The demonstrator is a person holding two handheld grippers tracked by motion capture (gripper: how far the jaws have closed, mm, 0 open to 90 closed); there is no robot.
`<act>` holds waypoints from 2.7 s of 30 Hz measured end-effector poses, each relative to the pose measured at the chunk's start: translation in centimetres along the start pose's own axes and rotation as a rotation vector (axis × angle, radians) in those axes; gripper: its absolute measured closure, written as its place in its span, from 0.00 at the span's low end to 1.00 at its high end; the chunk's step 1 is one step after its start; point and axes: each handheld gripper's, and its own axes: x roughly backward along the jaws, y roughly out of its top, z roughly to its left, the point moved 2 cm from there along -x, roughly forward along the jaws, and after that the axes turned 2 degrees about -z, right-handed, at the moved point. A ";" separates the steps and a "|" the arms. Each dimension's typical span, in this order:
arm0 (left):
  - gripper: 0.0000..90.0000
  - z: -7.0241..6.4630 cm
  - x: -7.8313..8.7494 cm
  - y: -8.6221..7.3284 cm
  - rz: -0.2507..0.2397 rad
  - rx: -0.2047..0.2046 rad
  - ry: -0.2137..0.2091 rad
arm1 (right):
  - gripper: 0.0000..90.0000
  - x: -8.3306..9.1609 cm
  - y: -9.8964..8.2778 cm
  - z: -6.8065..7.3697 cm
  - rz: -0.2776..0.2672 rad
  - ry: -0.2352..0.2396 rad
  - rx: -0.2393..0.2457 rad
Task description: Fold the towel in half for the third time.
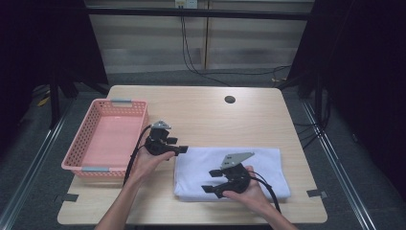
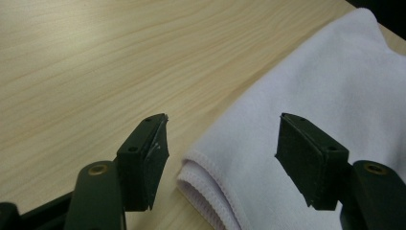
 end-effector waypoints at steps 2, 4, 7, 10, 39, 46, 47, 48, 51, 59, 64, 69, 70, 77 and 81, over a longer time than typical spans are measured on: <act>0.41 -0.1 -0.1 -0.2 0.007 -0.015 0.024 | 0.40 -1.7 0.8 0.2 0.034 0.034 -0.001; 0.39 -0.2 0.0 -0.5 0.014 -0.026 0.029 | 0.38 -2.9 1.2 0.5 0.035 0.052 -0.002; 0.36 -0.2 0.3 -0.8 0.010 -0.026 0.035 | 0.33 -4.5 1.9 1.1 0.053 0.105 0.023; 0.35 0.0 0.5 -1.0 -0.007 -0.008 0.033 | 0.33 -5.5 2.3 1.6 0.061 0.122 0.039; 0.32 1.3 0.1 -1.8 0.010 0.033 0.067 | 0.66 -7.5 0.5 3.5 0.141 -0.059 0.269; 0.31 1.1 -0.4 -2.1 0.039 0.033 0.052 | 0.78 -7.1 0.6 3.0 0.146 -0.056 0.218; 0.31 1.2 -0.4 -2.2 0.029 0.051 0.044 | 0.78 -7.1 0.6 3.0 0.147 -0.054 0.206; 0.30 1.2 -0.6 -2.3 0.012 0.102 -0.003 | 0.78 -7.1 0.5 3.0 0.143 -0.047 0.205; 0.30 0.7 -1.0 -2.5 0.051 0.068 0.011 | 0.78 -7.0 0.6 2.8 0.144 -0.035 0.187; 0.31 0.6 -1.4 -2.6 0.071 -0.007 0.033 | 0.78 -7.0 0.6 2.5 0.143 -0.014 0.184; 0.38 0.7 -2.1 -2.3 0.090 -0.032 0.003 | 0.78 -7.0 0.6 2.5 0.143 -0.011 0.178; 0.55 0.2 -2.3 -2.3 0.115 -0.125 -0.008 | 0.78 -7.0 0.6 2.5 0.143 -0.008 0.194; 0.59 -0.1 -2.3 -2.3 0.124 -0.142 -0.010 | 0.78 -7.0 0.6 2.5 0.142 -0.009 0.190; 0.83 -0.3 -2.3 -2.5 0.118 -0.079 -0.057 | 0.81 -6.8 0.6 2.6 0.147 -0.013 0.212; 0.86 0.0 -2.3 -2.4 0.099 -0.029 -0.079 | 0.85 -6.5 0.7 2.4 0.145 -0.001 0.198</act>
